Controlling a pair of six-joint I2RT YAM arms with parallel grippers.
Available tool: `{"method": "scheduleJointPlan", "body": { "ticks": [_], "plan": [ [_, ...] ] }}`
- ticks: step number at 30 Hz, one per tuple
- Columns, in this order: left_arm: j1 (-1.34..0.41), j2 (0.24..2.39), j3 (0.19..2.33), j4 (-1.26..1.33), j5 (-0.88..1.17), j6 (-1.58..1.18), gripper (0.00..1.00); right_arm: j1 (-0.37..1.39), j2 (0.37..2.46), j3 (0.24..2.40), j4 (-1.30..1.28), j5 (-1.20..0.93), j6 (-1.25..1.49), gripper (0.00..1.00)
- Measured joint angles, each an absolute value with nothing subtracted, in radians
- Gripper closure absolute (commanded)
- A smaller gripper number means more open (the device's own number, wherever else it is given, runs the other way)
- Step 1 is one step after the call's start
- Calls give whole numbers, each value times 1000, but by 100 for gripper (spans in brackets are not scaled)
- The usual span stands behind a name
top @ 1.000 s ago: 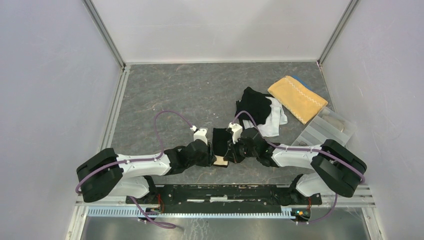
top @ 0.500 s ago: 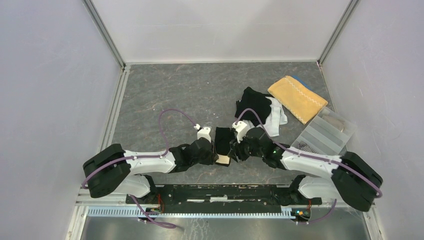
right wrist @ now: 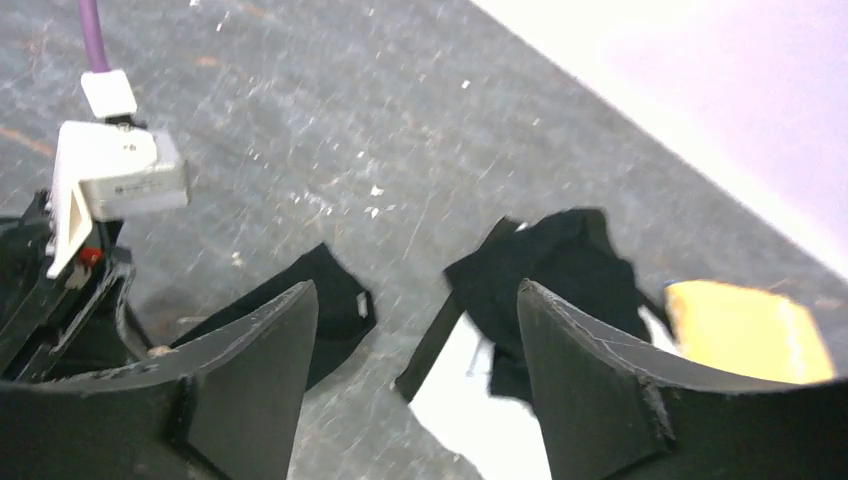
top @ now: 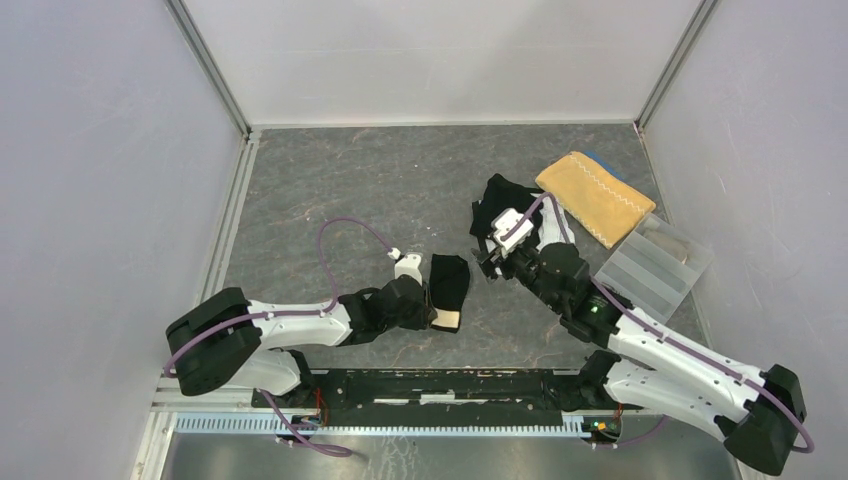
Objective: Roll the underwear
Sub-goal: Roll the underwear to the center of the board.
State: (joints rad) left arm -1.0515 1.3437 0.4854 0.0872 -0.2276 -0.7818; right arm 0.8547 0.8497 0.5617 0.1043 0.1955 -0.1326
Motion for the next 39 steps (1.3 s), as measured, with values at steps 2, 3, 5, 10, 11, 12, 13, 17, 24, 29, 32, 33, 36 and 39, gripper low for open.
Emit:
{"method": "scheduleJointPlan", "body": {
  "ticks": [2, 3, 5, 10, 11, 12, 13, 17, 24, 29, 32, 33, 36, 39],
  "plan": [
    [-1052, 1344, 485, 88, -228, -782, 66, 852, 841, 598, 87, 218, -163, 15],
    [-1052, 1344, 485, 88, -227, -782, 66, 850, 827, 601, 89, 216, -180, 15],
    [-1051, 1345, 485, 89, -226, -782, 66, 849, 794, 597, 87, 208, -202, 18],
    [-1051, 1352, 486, 101, -225, -781, 66, 862, 776, 580, 83, 154, -277, 22],
    [-1051, 1353, 486, 102, -225, -781, 67, 879, 773, 565, 84, 157, -294, 22],
    [-1051, 1355, 487, 103, -225, -781, 67, 905, 770, 545, 83, 162, -311, 22],
    [-1051, 1356, 488, 104, -224, -781, 67, 960, 767, 514, 81, 186, -337, 22],
    [-1051, 1361, 489, 109, -222, -781, 67, 1190, 775, 403, 78, 279, -413, 24],
    [-1050, 1378, 489, 140, -208, -781, 68, 1414, 953, 325, 129, 432, -499, 24],
    [-1050, 1385, 489, 153, -204, -781, 68, 1477, 1106, 313, 221, 476, -558, 22],
    [-1050, 1389, 489, 160, -203, -781, 68, 1489, 1173, 313, 276, 488, -584, 22],
    [-1050, 1390, 489, 162, -203, -781, 68, 1497, 1182, 313, 282, 490, -588, 22],
    [-1050, 1394, 489, 169, -200, -781, 68, 1512, 1250, 313, 324, 512, -616, 23],
    [-1050, 1397, 489, 174, -200, -781, 68, 1523, 1309, 313, 363, 536, -643, 25]
  ]
}}
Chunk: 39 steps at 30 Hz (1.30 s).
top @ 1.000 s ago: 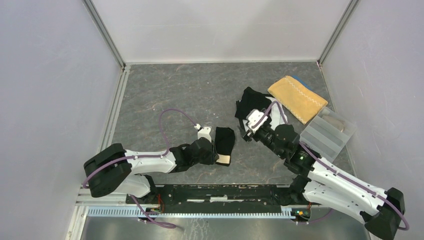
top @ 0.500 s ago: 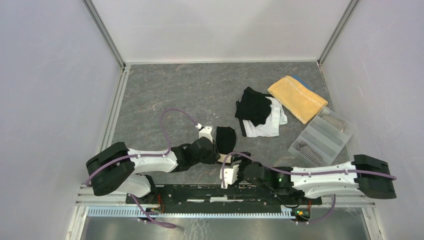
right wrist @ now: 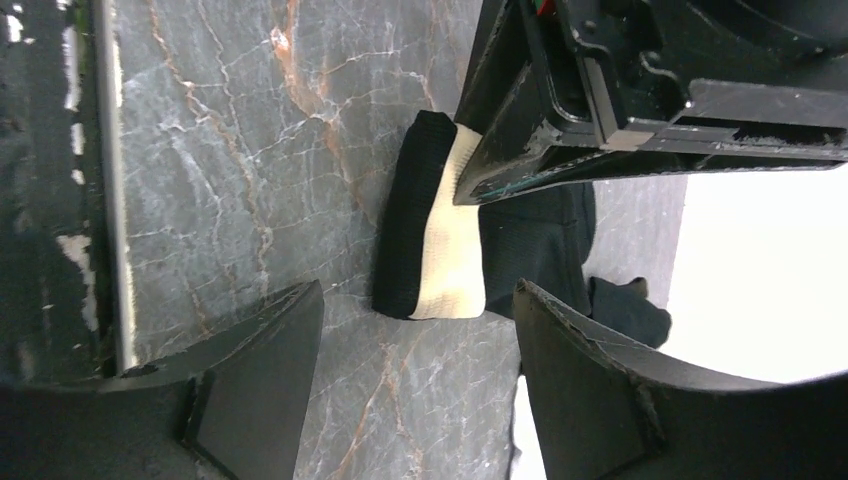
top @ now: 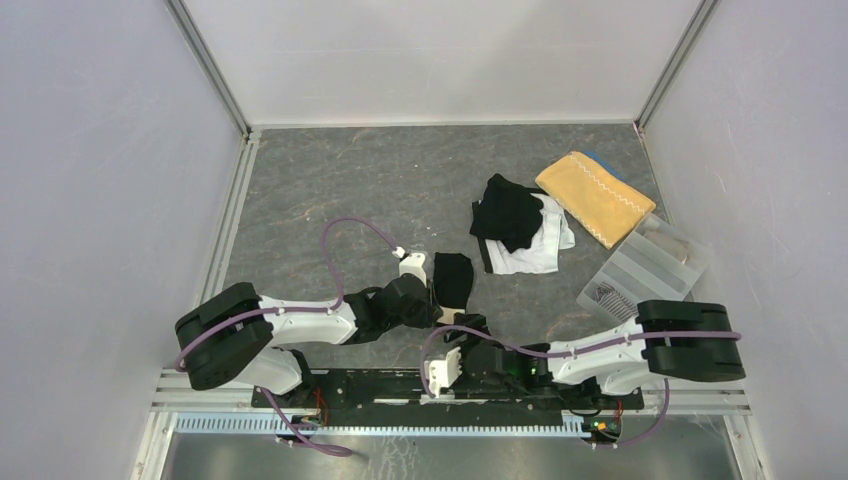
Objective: Roll the underwear
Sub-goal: Roll the underwear to the center of the board.
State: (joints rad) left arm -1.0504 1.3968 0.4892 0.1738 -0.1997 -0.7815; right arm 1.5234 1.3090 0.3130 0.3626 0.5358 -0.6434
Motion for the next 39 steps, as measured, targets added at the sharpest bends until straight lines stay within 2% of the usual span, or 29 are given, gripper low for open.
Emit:
{"method": "scheduleJointPlan", "body": {
  "ticks": [13, 16, 20, 22, 25, 31, 35, 39],
  "plan": [
    [-1050, 1401, 489, 182, -198, -781, 69, 1530, 1462, 303, 540, 642, -746, 38],
    [-1050, 1401, 489, 182, -197, -781, 69, 1526, 1485, 299, 576, 656, -760, 45],
    [-1050, 1404, 489, 187, -197, -781, 69, 1514, 1512, 292, 595, 651, -775, 65],
    [-1050, 1406, 489, 191, -195, -781, 69, 1505, 1518, 289, 595, 644, -780, 81],
    [-1049, 1407, 489, 193, -194, -781, 69, 1491, 1520, 287, 594, 629, -781, 99],
    [-1049, 1368, 457, 200, -200, -783, 67, 1484, 1493, 286, 587, 596, -772, 100],
    [-1050, 1311, 432, 160, -207, -793, 61, 1483, 1470, 308, 532, 537, -738, 100],
    [-1049, 1227, 416, 77, -238, -797, 49, 1480, 1438, 337, 460, 476, -680, 100]
  ]
}}
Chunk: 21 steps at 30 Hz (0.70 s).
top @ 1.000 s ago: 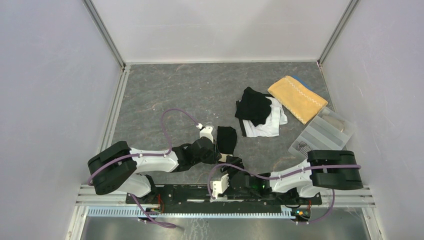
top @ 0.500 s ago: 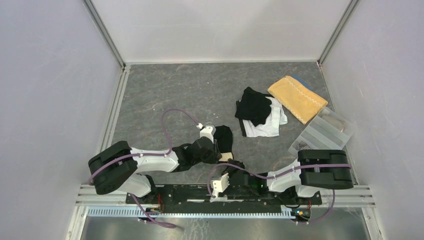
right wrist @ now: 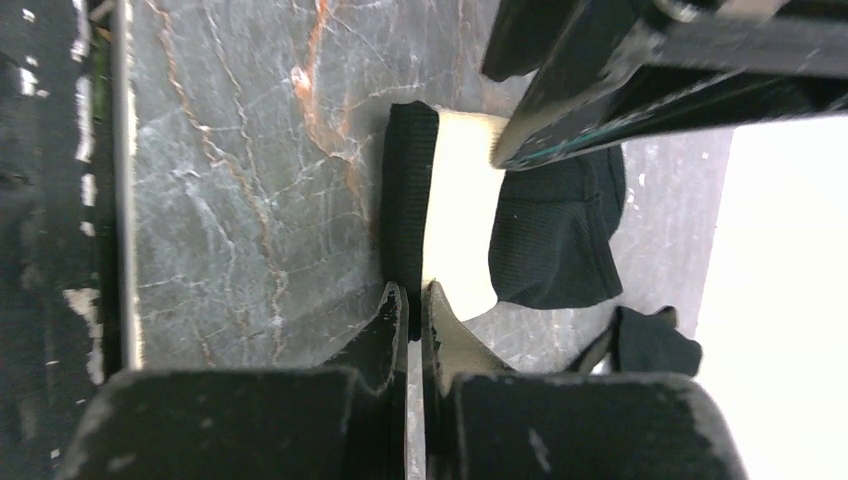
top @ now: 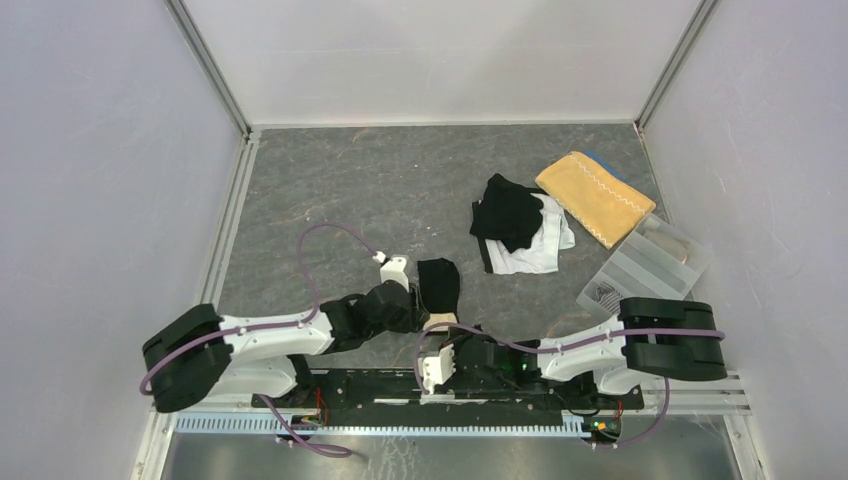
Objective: Roll the underwear
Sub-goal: Roll the underwear to the center of the board.
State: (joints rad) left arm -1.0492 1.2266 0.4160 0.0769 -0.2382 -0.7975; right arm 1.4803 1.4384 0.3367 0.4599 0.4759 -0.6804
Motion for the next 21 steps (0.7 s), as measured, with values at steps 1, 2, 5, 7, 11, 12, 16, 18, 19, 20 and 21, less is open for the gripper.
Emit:
{"method": "scheduleJointPlan", "body": {
  "ticks": [1, 2, 5, 7, 11, 12, 16, 18, 19, 20, 21],
  "plan": [
    [-1049, 1196, 410, 52, -253, -801, 46, 1478, 1427, 340, 440, 461, -665, 100],
    [-1049, 1164, 403, 31, -265, -808, 44, 1477, 1411, 348, 408, 439, -641, 100],
    [-1048, 1069, 382, -20, -301, -824, 42, 1469, 1386, 377, 338, 382, -588, 100],
    [-1048, 1018, 371, -39, -318, -832, 42, 1457, 1375, 397, 301, 335, -554, 100],
    [-1048, 966, 358, -80, -340, -841, 42, 1411, 1366, 443, 234, 220, -493, 100],
    [-1048, 959, 354, -86, -340, -843, 42, 1394, 1366, 457, 215, 186, -477, 100],
    [-1048, 940, 336, -104, -337, -847, 43, 1328, 1367, 505, 156, 58, -428, 100],
    [-1048, 932, 326, -104, -329, -847, 43, 1298, 1373, 522, 138, -1, -409, 100],
    [-1048, 929, 323, -104, -326, -847, 43, 1281, 1377, 530, 130, -31, -396, 100],
    [-1048, 926, 321, -104, -319, -847, 43, 1266, 1382, 539, 119, -60, -386, 100],
    [-1048, 924, 320, -104, -313, -847, 43, 1254, 1387, 548, 109, -84, -379, 100]
  ]
}}
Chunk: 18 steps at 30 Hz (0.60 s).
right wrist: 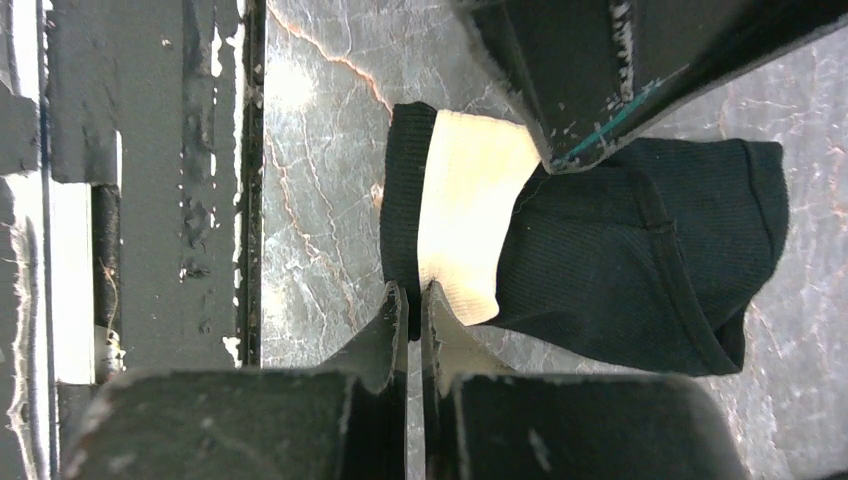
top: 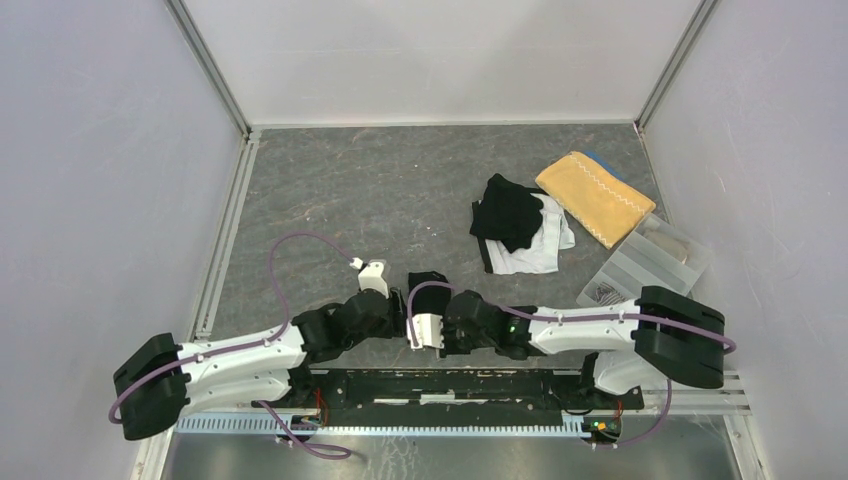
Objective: Roll the underwear
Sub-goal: Roll the underwear to the center of the board.
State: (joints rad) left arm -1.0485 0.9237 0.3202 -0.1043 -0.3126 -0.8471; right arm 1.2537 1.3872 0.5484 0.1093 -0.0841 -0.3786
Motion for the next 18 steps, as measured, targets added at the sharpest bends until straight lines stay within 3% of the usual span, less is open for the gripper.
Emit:
{"method": "scheduleJointPlan", "body": {
  "ticks": [18],
  "plan": [
    [-1048, 939, 313, -134, -307, -847, 51, 1026, 1491, 678, -25, -542, -241, 100]
  ]
}}
